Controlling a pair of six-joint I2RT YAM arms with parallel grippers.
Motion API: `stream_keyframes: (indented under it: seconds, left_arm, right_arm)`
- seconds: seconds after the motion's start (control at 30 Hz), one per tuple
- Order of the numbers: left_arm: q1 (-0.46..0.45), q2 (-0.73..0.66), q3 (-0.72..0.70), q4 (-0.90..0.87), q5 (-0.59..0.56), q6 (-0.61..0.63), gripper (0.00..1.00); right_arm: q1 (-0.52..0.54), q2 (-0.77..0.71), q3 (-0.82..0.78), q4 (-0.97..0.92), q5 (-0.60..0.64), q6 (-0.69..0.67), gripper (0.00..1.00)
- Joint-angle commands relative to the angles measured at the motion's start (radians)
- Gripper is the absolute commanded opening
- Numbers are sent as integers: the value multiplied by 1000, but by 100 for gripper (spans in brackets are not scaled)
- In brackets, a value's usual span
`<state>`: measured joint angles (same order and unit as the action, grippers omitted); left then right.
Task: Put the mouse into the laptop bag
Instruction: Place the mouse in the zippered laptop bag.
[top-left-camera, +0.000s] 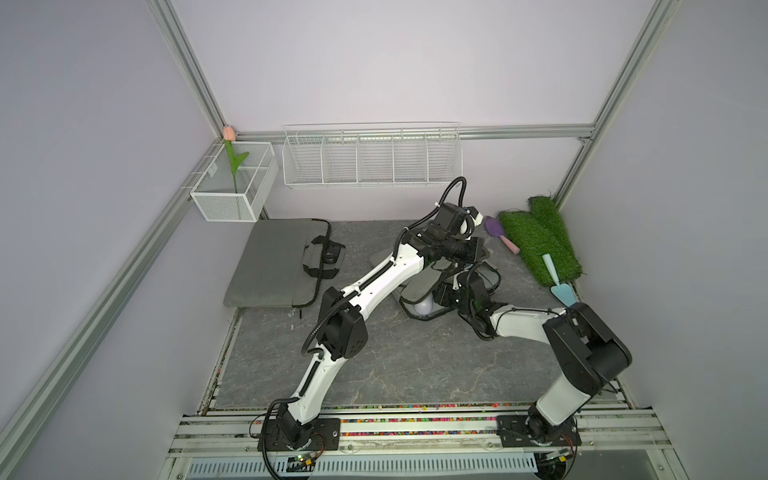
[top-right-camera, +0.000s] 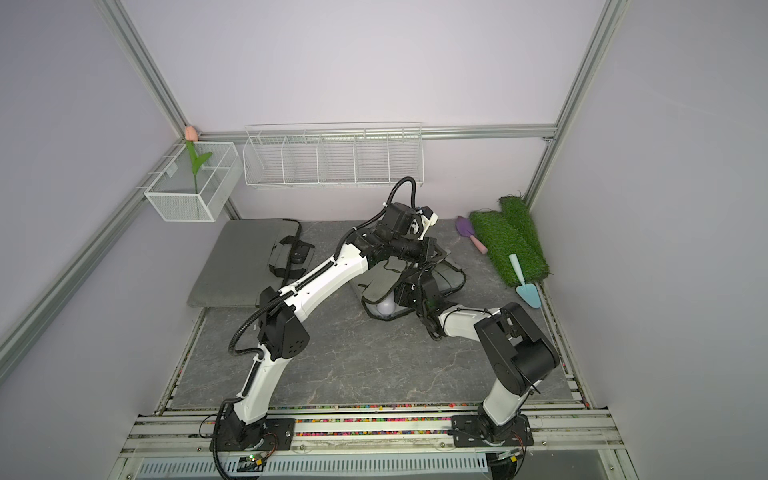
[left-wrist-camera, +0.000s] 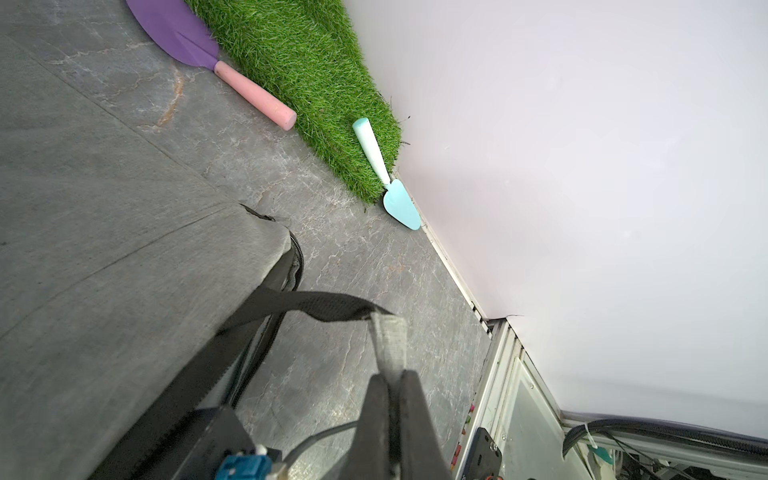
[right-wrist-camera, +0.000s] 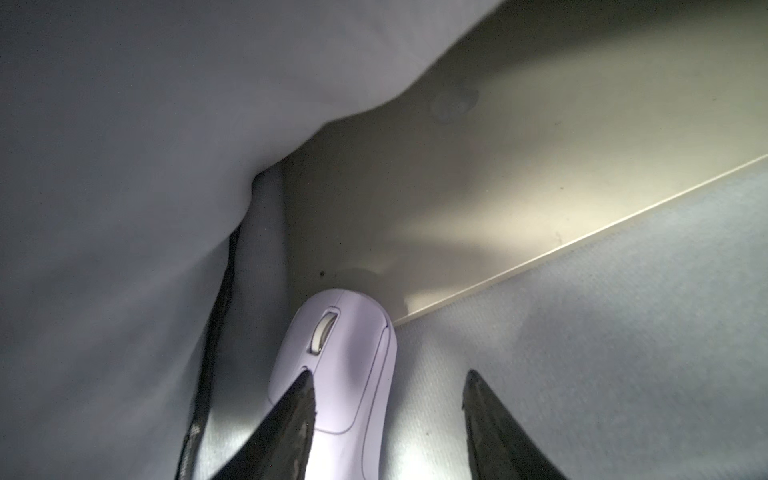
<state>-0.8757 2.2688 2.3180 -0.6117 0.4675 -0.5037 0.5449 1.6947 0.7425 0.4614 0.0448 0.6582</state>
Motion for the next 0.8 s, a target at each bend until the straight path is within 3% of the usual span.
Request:
stream_keyframes:
  seconds: [0.0,0.2,0.37,0.77]
  left_arm:
    - [-23,-50,8,33,45,-10,0]
    - [-9,-57,-5,55,56,-30,0]
    - [-5,-68,-30,64,50,-31,0]
    - [4,-89,-80,97,56,-34,0]
  right_arm:
    - [11,39,17,57,-68,1,58]
    - [23,77,0,122,-127,-15,57]
    - [22,56,-52,147,-126,-8,47]
    - [64,-225,-230,8,44,23,44]
